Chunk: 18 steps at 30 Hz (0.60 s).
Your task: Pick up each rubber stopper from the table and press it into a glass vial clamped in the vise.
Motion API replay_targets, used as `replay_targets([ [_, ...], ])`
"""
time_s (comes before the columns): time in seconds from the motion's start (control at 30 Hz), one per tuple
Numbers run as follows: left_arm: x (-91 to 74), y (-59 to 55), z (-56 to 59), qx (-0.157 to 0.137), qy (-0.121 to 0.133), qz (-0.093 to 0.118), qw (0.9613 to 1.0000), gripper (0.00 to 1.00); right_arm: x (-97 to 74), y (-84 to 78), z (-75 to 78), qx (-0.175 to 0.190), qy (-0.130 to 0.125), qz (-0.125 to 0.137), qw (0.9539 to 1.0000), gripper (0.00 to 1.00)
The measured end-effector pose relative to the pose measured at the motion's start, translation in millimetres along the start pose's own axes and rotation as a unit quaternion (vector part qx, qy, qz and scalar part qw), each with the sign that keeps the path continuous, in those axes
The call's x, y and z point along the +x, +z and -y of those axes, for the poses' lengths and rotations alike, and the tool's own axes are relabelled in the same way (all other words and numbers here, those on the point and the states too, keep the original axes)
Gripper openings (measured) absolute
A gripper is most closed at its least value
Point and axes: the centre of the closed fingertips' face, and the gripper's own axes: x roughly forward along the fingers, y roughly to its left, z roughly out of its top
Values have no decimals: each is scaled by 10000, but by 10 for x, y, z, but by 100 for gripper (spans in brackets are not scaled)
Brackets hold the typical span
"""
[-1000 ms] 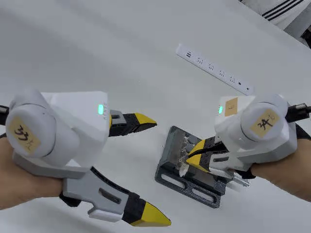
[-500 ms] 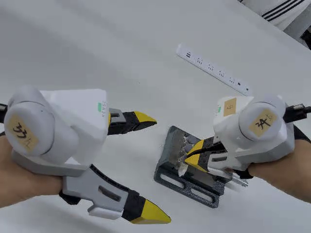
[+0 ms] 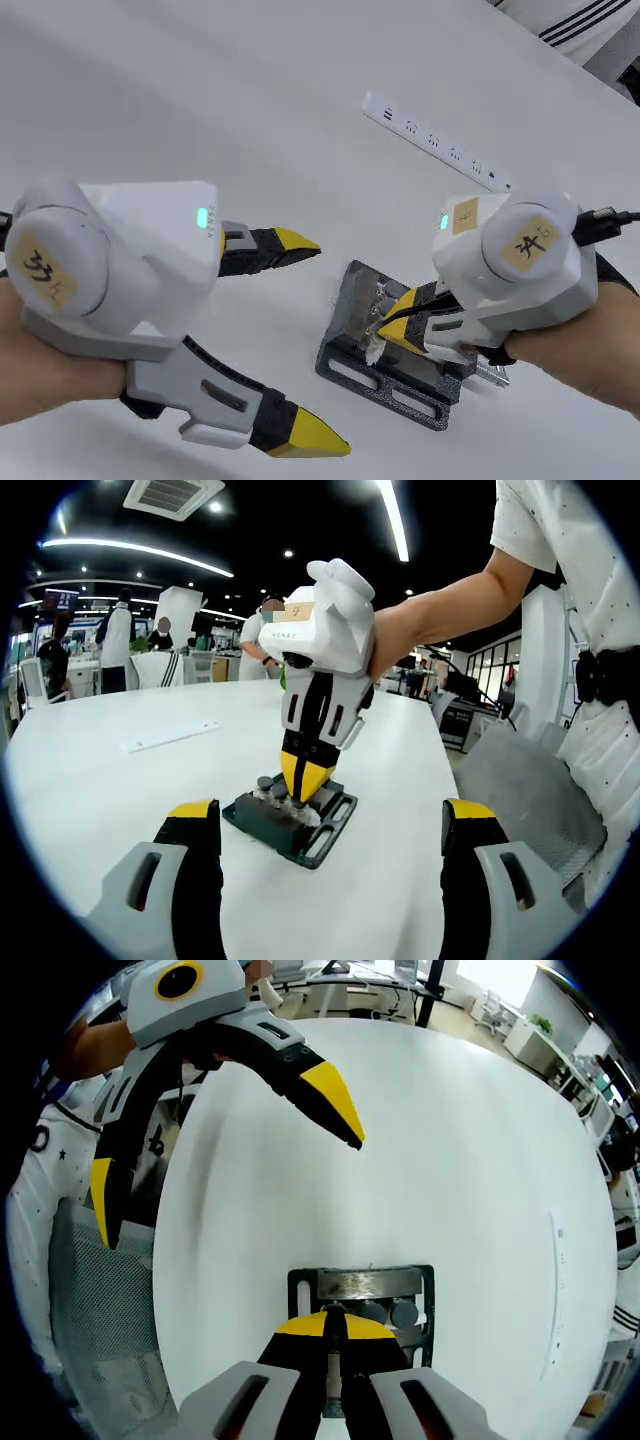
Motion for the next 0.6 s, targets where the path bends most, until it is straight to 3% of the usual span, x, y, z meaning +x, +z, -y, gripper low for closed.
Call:
replay_targets([
  [0.6,-14,27,37,20,19,12,10000,90,17,0,6,219,304,-158,9992,0],
])
